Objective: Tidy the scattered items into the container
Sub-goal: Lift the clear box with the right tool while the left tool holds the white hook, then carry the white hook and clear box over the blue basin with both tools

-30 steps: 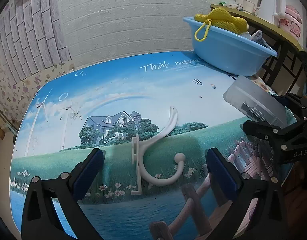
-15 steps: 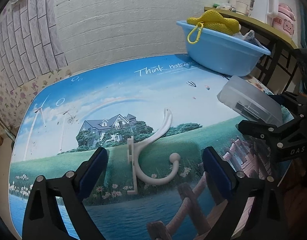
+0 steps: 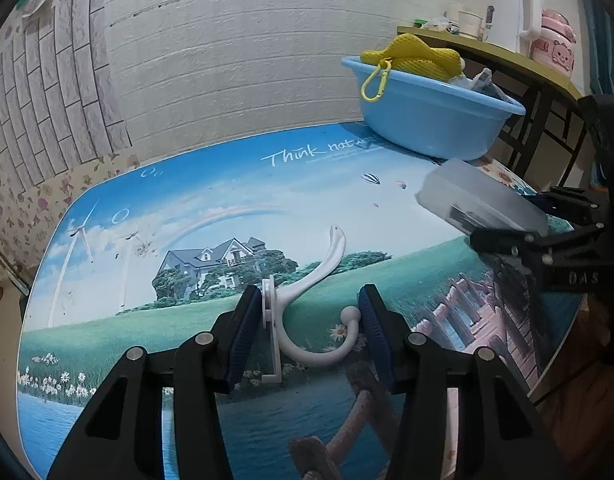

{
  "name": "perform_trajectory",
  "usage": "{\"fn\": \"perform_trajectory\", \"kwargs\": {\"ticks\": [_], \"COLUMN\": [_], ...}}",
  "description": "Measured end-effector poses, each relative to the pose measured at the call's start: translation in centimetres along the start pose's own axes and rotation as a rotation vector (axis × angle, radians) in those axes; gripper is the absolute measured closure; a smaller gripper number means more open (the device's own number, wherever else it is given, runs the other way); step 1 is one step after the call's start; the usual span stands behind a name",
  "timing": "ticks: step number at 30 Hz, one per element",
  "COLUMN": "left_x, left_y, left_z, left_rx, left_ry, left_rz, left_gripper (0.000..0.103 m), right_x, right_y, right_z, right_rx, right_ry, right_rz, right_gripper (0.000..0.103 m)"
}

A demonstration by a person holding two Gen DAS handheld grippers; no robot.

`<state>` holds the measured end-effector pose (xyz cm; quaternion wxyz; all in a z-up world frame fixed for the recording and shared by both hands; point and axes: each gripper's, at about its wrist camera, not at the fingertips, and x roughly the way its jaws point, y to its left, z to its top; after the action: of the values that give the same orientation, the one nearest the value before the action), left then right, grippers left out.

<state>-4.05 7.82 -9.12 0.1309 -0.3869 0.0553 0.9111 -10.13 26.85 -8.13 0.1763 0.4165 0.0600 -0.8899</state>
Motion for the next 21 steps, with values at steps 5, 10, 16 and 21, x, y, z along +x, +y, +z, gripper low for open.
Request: {"fn": "perform_trajectory", "kwargs": {"ticks": [5, 10, 16, 21], "left_x": [-0.3, -1.2, -2.2, -3.2], "left_y": [-0.4, 0.5, 1.1, 1.0], "left_z": [0.5, 1.6, 3.3, 5.2], "left_rx": [0.008, -0.061, -0.105, -0.101], "left_ry": [0.007, 0.005, -0.005, -0.039], "left_rz": [0.007, -0.02, -0.02, -0.019], "left_gripper": [0.053, 0.053, 0.053, 0.053], "right_x": [-0.4, -1.4, -3.0, -4.7], "right_y": [-0.6, 0.0, 0.1, 0.6], "right_z": [0.1, 0.5, 1.9, 3.3], "right_rx": [0.03, -0.003, 0.006, -0.022], "right_ry": [-0.006, -0.035, -0.061, -0.106], "right_rz": [0.03, 0.028, 0.086, 0.112], "right_gripper": [0.042, 0.042, 0.042, 0.042]}}
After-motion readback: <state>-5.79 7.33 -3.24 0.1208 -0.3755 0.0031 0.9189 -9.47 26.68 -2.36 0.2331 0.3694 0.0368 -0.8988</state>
